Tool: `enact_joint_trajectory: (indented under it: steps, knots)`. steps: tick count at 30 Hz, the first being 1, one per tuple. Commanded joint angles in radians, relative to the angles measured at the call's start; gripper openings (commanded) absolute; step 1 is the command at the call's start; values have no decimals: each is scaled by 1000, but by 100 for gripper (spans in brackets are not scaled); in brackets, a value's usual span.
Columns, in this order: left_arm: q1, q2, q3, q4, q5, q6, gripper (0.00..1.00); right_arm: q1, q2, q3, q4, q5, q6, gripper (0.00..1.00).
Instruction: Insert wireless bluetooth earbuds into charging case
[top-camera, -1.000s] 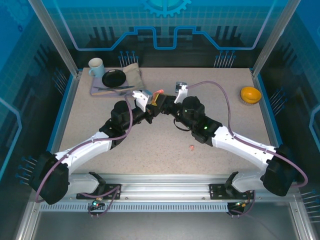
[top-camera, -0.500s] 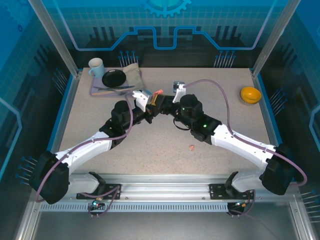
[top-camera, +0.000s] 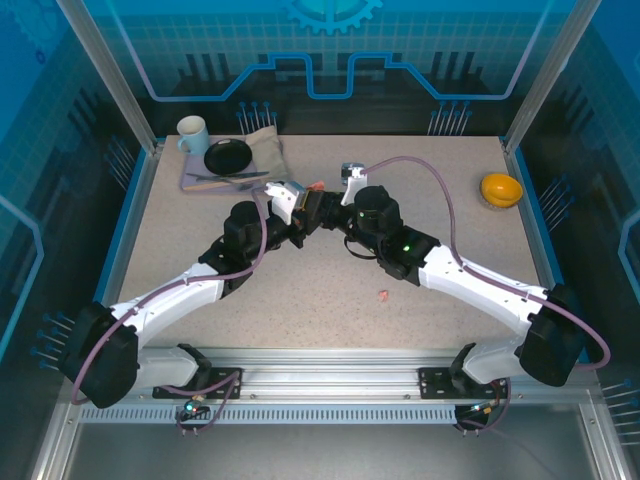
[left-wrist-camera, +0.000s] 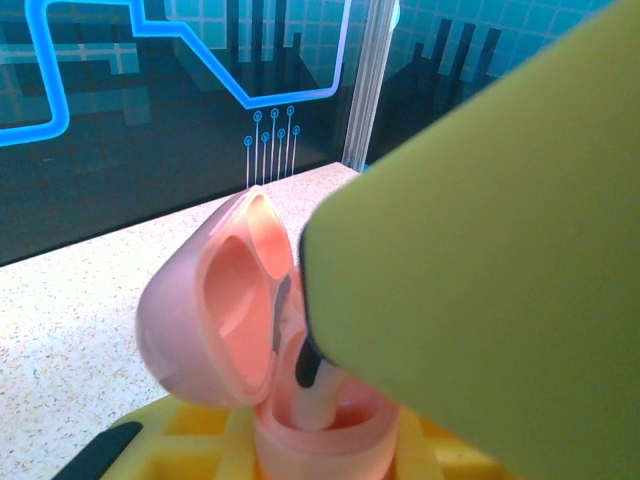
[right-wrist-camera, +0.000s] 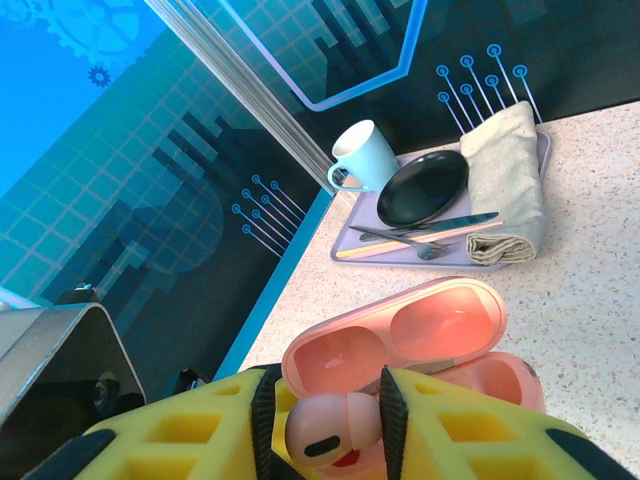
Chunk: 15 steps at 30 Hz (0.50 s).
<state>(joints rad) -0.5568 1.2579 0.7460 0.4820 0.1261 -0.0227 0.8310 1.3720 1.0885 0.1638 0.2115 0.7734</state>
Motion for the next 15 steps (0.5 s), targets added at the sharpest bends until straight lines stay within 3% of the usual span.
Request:
enact_joint_trajectory:
  steps: [1, 15]
  knots:
    - [-12, -12, 43, 99, 30, 17, 0, 16, 1, 16, -71, -26, 1, 38]
    - [-11, -16, 46, 97, 26, 21, 0, -11, -46, -15, -63, -41, 60, 43]
